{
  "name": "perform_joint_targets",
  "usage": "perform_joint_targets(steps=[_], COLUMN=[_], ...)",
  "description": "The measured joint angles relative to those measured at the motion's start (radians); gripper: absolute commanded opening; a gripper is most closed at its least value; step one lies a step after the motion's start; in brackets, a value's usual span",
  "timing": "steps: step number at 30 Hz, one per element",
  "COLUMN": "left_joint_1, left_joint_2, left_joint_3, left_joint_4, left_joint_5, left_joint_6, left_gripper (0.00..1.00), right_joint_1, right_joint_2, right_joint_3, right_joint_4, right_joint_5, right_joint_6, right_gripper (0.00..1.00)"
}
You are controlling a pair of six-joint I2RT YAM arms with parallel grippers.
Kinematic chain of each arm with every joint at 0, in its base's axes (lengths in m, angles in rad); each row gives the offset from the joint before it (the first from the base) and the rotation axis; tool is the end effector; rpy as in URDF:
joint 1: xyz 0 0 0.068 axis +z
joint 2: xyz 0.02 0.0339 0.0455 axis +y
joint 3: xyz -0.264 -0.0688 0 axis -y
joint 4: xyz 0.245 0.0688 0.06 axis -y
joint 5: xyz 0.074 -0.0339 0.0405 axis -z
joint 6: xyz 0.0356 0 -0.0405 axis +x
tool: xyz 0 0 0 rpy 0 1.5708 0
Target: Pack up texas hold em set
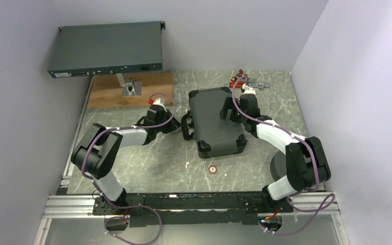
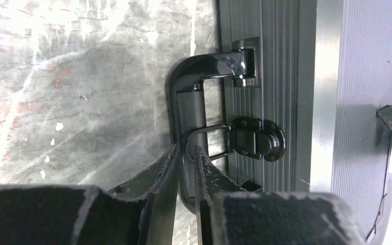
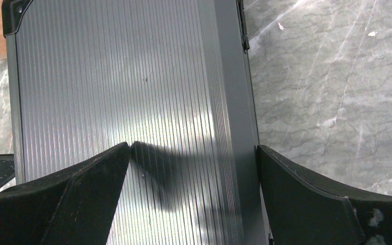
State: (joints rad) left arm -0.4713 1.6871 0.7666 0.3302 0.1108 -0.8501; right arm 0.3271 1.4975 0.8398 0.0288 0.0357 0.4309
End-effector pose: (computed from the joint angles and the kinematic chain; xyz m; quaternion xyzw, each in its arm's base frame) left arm 0.2990 -0.1568 0.1562 -0.1402 0.8700 -0.3271 0.3412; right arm 0.3033 0.1016 0.2100 0.0543 0.8894 0.1531 0.4273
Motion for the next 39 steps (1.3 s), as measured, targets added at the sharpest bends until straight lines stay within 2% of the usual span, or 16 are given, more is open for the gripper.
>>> perform_joint_targets(steps=[8,18,30,39], left_joint_1=[0.004,-0.003,-0.031,-0.066], left_joint_2=[0.009,0.085,0.089,0.08], left_joint_3=[0.0,0.035,0.038,0.084], left_joint_4=[-0.025,-0.035,-0.037,-0.126], left_joint_5=[-0.031,-0.021,-0.035,-0.101], left_joint_6=[0.018,0.026,0.058,0.127], left_gripper=[0.16,0.15,0.13,0.13], right_joint_1=[0.0,0.0,0.0,0.0], right_joint_2=[0.0,0.002,0.004,0.006], right_joint_3=[0.0,0.0,0.003,0.006], right_joint_4=[0.0,0.0,-0.001,-0.004], right_joint_5=[0.0,0.0,-0.001,-0.002], right_joint_6=[0.0,0.0,0.0,0.0], right_gripper=[0.95,0.95,0.95,0.95])
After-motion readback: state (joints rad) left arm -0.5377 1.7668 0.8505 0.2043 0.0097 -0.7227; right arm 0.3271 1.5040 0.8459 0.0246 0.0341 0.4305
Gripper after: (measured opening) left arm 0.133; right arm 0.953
